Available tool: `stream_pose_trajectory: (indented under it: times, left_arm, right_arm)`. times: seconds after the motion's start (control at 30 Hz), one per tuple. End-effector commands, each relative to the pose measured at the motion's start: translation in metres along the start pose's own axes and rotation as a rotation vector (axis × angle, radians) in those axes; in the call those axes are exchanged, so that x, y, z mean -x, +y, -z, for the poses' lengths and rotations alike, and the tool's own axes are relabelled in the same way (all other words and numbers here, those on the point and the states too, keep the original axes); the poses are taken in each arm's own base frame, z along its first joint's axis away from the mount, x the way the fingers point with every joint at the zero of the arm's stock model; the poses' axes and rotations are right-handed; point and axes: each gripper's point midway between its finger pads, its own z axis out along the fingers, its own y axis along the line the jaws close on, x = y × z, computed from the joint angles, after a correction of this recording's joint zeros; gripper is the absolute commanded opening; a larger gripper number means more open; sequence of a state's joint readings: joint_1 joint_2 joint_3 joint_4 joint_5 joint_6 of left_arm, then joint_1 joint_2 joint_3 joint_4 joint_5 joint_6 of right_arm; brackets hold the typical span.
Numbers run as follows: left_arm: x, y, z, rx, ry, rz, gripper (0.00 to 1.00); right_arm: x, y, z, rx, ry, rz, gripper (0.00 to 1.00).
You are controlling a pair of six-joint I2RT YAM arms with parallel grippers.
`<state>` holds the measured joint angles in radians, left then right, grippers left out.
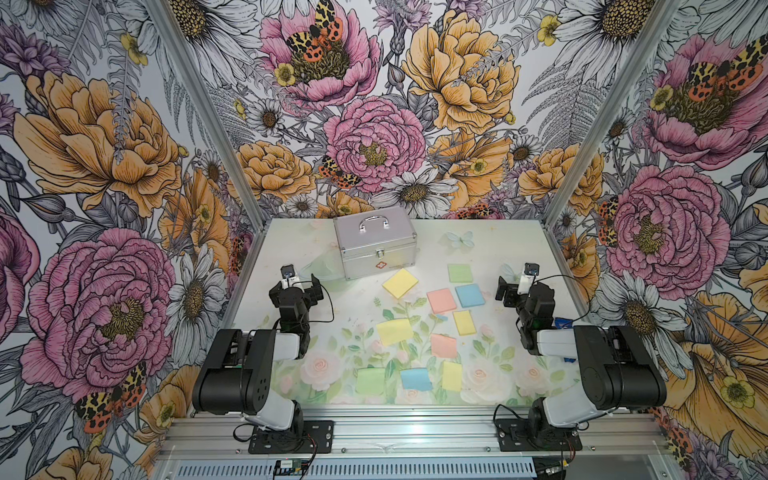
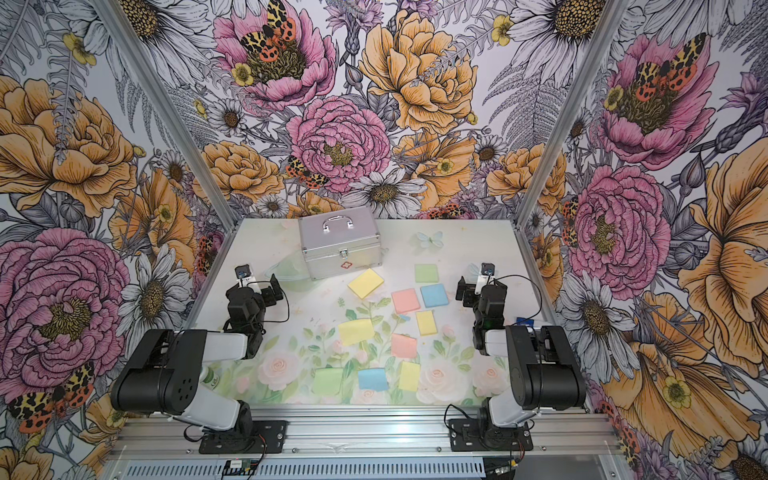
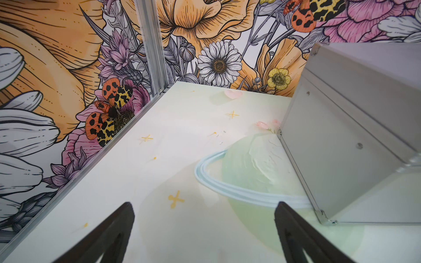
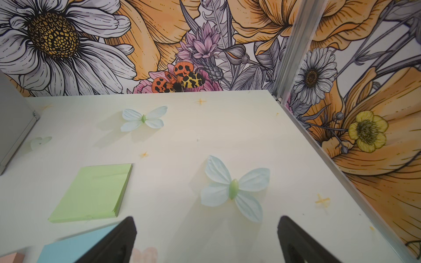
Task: Tear off pages from different memo pads
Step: Reset both arms
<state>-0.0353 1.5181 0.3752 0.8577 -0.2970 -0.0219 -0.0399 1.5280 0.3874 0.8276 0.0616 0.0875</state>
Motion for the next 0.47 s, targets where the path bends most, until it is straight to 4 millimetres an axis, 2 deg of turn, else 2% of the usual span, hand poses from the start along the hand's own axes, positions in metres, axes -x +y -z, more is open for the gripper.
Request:
stream_pose_trajectory:
  times: [0.0, 0.27, 0.43]
  left_arm:
    - [0.005, -0.003, -0.001, -0.021, -0.016, -0.005, 0.99]
    - [0.006, -0.003, -0.001, -0.022, -0.016, -0.005, 0.99]
    - [0.006, -0.003, -0.001, -0.021, -0.016, -0.006, 0.99]
  right_arm:
    - [0.007, 0.004, -0.002, 0.012, -0.015, 0.002, 0.99]
    - [0.005, 0.005, -0.006, 0.008, 0.006, 0.01, 0.99]
    - [0.006, 0.014, 0.006, 0.0, -0.045, 0.063, 0.99]
